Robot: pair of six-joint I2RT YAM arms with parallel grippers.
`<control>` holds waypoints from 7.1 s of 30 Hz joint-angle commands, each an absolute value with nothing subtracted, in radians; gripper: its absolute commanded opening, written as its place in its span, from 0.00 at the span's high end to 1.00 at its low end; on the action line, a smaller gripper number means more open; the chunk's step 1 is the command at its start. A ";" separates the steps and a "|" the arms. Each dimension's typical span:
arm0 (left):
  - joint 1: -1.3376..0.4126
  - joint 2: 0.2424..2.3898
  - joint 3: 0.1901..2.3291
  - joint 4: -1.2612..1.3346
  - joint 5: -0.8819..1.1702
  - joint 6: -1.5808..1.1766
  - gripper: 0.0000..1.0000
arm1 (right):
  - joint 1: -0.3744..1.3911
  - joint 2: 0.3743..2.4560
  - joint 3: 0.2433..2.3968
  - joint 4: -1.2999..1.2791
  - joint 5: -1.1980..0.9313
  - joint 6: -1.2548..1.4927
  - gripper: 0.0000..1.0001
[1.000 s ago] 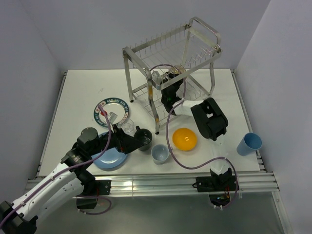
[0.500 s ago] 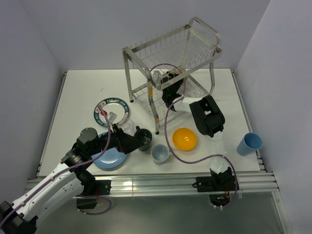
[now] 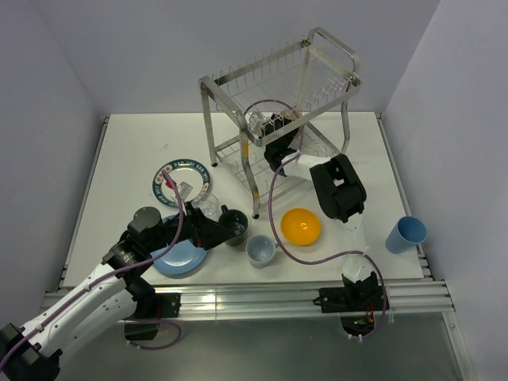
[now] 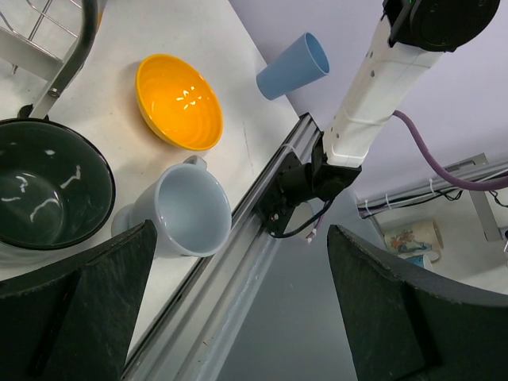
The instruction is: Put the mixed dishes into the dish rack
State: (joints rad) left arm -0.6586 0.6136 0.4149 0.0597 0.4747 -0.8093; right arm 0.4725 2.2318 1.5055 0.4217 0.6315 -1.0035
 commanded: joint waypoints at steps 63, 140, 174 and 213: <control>-0.661 0.601 0.393 0.172 0.526 -0.867 0.05 | 0.474 2.088 1.494 0.434 0.615 -0.951 0.00; -0.663 0.496 0.393 0.022 0.446 -0.917 0.06 | 0.609 1.766 1.085 0.505 0.781 -0.850 0.00; -0.661 0.560 0.477 -0.167 0.388 -0.910 0.07 | 0.770 1.250 1.011 -0.743 0.918 0.272 0.01; -0.661 0.560 0.477 -0.143 0.416 -0.920 0.08 | 0.578 1.063 0.569 -0.650 0.362 0.985 0.35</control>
